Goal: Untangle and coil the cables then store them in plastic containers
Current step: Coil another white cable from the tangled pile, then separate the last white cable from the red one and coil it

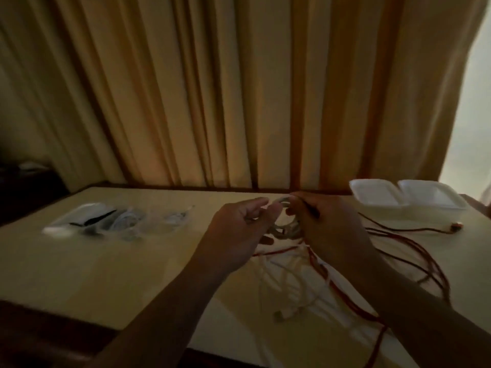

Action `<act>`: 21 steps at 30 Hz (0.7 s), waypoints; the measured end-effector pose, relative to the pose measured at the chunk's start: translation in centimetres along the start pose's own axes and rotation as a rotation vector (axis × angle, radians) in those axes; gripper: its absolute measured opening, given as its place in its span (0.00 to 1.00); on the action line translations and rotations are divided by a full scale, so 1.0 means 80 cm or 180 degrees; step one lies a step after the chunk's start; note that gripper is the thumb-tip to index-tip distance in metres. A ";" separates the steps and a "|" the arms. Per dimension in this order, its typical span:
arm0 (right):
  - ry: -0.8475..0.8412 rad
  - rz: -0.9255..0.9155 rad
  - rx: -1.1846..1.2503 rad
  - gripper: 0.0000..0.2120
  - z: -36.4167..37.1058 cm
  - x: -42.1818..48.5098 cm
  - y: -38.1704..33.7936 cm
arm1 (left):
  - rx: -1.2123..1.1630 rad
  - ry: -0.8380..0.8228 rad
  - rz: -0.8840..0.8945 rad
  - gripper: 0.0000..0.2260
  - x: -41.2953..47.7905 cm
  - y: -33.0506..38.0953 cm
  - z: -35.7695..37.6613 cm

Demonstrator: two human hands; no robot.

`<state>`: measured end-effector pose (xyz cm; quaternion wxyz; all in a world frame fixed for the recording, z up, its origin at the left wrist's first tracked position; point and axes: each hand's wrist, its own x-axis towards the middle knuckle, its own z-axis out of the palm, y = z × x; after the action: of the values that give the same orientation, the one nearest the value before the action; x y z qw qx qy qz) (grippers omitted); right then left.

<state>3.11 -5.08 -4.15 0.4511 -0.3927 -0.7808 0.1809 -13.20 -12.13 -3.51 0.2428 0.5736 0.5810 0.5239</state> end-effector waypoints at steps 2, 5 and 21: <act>-0.0257 0.0016 0.0296 0.11 0.029 0.005 -0.023 | -0.0089 0.0337 0.0055 0.06 -0.016 -0.015 -0.032; -0.0783 0.0141 0.0761 0.11 0.070 0.014 -0.050 | -0.0235 0.0742 -0.0081 0.07 -0.035 -0.033 -0.076; -0.2023 -0.0795 -0.1115 0.24 0.216 0.063 -0.092 | 0.2944 0.0582 -0.0321 0.05 0.098 -0.122 -0.248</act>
<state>-16.24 -4.53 -5.71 0.1312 -0.2900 -0.9426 0.1011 -36.52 -9.46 -3.03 -0.0652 0.5441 0.7994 0.2462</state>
